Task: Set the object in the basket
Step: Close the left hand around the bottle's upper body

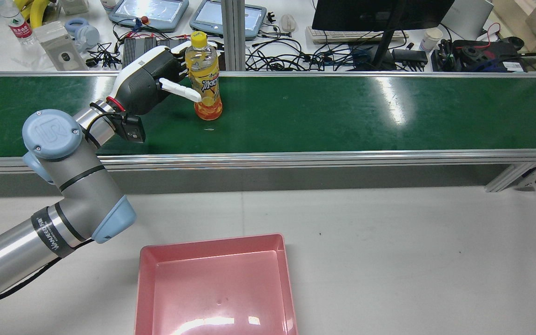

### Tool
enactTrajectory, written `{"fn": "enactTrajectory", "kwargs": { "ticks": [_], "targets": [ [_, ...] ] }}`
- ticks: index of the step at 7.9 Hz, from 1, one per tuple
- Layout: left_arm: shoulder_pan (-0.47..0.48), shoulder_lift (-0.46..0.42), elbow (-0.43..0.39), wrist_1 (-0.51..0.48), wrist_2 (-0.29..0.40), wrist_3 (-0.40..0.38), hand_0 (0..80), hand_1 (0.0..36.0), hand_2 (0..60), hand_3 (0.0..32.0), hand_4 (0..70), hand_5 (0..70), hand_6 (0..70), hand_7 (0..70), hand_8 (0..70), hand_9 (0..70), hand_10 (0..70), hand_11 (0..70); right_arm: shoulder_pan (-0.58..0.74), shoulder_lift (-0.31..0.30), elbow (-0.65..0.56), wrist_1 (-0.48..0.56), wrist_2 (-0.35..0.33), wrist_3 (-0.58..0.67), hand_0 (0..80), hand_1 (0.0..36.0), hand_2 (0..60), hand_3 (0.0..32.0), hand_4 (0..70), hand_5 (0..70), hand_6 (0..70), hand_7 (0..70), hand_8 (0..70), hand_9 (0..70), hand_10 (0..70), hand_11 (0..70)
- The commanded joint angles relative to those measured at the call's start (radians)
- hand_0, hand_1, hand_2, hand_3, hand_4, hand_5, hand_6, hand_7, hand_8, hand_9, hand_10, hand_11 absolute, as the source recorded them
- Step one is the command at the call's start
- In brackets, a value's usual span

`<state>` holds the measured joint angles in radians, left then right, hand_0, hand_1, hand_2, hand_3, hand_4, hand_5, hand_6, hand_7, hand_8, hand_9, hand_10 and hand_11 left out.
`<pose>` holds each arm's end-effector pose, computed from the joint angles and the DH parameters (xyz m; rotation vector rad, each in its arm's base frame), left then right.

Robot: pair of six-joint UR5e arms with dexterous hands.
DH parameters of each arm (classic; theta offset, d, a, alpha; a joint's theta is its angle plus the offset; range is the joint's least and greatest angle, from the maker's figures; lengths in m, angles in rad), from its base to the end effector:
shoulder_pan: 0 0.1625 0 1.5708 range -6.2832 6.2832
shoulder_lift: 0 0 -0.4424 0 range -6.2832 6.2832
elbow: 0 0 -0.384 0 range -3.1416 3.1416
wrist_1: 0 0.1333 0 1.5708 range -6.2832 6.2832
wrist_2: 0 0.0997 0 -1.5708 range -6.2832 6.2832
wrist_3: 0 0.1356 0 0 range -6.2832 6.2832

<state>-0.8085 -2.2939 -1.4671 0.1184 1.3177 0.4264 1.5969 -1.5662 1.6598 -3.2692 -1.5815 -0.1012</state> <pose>0.4097 -0.6713 0.2957 -0.2223 2.3909 -1.3460 0.1453 -0.5129 0.6733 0.1244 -2.1381 2.2137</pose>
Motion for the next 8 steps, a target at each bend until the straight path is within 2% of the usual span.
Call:
{"fn": "enactTrajectory", "kwargs": {
  "ticks": [1, 2, 3, 4, 5, 6, 7, 8],
  "targets": [
    [0.0, -0.021, 0.024, -0.005, 0.001, 0.0, 53.7, 10.6, 0.0, 2.0, 13.9, 27.9, 3.5, 1.6, 10.2, 10.6, 8.6, 13.8, 0.0, 0.0, 0.0, 0.0, 0.0, 0.0, 0.0, 0.0, 0.0, 0.0, 0.0, 0.0, 0.0, 0.0, 0.0, 0.0, 0.0, 0.0],
    [0.0, -0.022, 0.022, -0.005, 0.002, 0.0, 53.6, 11.2, 0.0, 1.2, 14.2, 29.2, 3.8, 1.8, 10.8, 11.3, 8.3, 13.4, 0.0, 0.0, 0.0, 0.0, 0.0, 0.0, 0.0, 0.0, 0.0, 0.0, 0.0, 0.0, 0.0, 0.0, 0.0, 0.0, 0.0, 0.0],
    [0.002, -0.03, 0.021, -0.003, 0.005, -0.002, 52.7, 12.2, 0.0, 0.0, 15.0, 36.0, 5.3, 3.6, 13.0, 14.4, 10.6, 16.8, 0.0, 0.0, 0.0, 0.0, 0.0, 0.0, 0.0, 0.0, 0.0, 0.0, 0.0, 0.0, 0.0, 0.0, 0.0, 0.0, 0.0, 0.0],
    [0.002, -0.045, 0.021, 0.018, 0.0, -0.002, 52.4, 15.5, 22.9, 0.0, 39.6, 64.7, 18.2, 21.7, 32.6, 42.0, 34.6, 49.9, 0.0, 0.0, 0.002, -0.001, 0.0, 0.0, 0.0, 0.0, 0.0, 0.0, 0.0, 0.0, 0.0, 0.0, 0.0, 0.0, 0.0, 0.0],
    [0.006, -0.056, 0.021, 0.032, -0.002, -0.005, 52.9, 22.7, 60.0, 0.0, 70.0, 70.0, 55.0, 62.2, 66.2, 70.0, 65.9, 70.0, 0.0, 0.0, 0.002, 0.0, 0.0, 0.0, 0.0, 0.0, 0.0, 0.0, 0.0, 0.0, 0.0, 0.0, 0.0, 0.0, 0.0, 0.0],
    [0.009, -0.058, 0.017, 0.03, -0.006, -0.008, 49.9, 28.9, 60.0, 0.0, 70.0, 70.0, 68.7, 70.0, 70.0, 70.0, 70.0, 70.0, 0.0, 0.0, 0.002, -0.001, 0.0, 0.0, 0.0, 0.0, 0.0, 0.0, 0.0, 0.0, 0.0, 0.0, 0.0, 0.0, 0.0, 0.0],
    [0.028, -0.058, 0.019, 0.03, -0.008, -0.006, 48.2, 32.6, 60.0, 0.0, 70.0, 70.0, 70.0, 70.0, 70.0, 70.0, 70.0, 70.0, 0.0, 0.0, 0.002, 0.0, 0.0, 0.0, 0.0, 0.0, 0.0, 0.0, 0.0, 0.0, 0.0, 0.0, 0.0, 0.0, 0.0, 0.0],
    [0.029, -0.053, 0.017, 0.021, -0.008, -0.006, 47.1, 31.0, 60.0, 0.0, 70.0, 70.0, 70.0, 70.0, 70.0, 70.0, 70.0, 70.0, 0.0, 0.0, 0.002, 0.0, 0.0, 0.0, 0.0, 0.0, 0.0, 0.0, 0.0, 0.0, 0.0, 0.0, 0.0, 0.0, 0.0, 0.0]
  ]
}}
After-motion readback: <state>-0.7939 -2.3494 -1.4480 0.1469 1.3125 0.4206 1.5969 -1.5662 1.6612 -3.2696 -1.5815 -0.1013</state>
